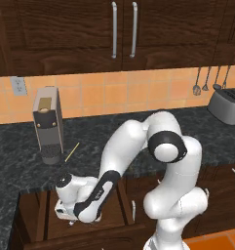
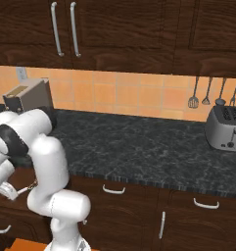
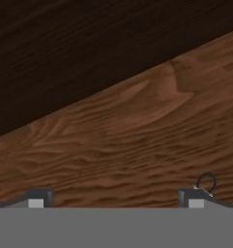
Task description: Pick the whisk from the drawer and place it on the counter.
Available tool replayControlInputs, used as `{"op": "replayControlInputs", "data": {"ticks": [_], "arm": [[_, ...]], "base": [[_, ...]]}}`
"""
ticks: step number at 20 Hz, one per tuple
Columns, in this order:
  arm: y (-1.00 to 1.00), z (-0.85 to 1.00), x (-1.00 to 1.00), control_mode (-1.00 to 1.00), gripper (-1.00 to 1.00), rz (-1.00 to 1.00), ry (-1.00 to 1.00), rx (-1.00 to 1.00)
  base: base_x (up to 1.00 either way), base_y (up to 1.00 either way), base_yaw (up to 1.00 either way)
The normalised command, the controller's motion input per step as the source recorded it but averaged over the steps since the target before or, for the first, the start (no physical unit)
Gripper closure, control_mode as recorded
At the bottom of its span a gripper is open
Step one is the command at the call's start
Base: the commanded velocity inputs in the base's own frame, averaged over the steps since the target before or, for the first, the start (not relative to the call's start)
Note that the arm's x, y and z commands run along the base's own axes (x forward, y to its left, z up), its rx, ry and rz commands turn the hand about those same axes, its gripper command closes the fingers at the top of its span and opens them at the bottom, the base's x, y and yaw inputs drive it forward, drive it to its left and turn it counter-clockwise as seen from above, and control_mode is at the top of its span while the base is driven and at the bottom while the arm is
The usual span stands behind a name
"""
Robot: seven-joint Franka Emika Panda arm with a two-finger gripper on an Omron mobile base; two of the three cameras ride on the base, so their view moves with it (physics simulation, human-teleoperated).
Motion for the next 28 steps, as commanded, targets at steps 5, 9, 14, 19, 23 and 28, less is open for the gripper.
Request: {"op": "replayControlInputs", "data": {"ticks": [5, 9, 14, 19, 23, 28], "arm": [[0.54, 0.0, 0.39, -1.0, -1.0, 0.0, 0.0, 0.0], [0.42, -0.11, 0.29, -1.0, -1.0, 0.0, -0.02, -0.01], [0.04, -0.53, 0.29, -1.0, -1.0, 0.01, -0.03, 0.0], [-0.32, -0.36, 0.21, -1.0, -1.0, 0.04, 0.0, 0.0], [-0.16, -0.56, 0.17, -1.0, 1.0, 0.04, 0.01, -0.01], [-0.43, -0.16, -0.26, -1.0, 1.0, 0.0, 0.0, 0.0]], "base": [[0.0, 0.0, 0.0], [0.0, 0.0, 0.0], [0.0, 0.0, 0.0], [0.0, 0.0, 0.0], [0.0, 0.0, 0.0], [0.0, 0.0, 0.0]]}}
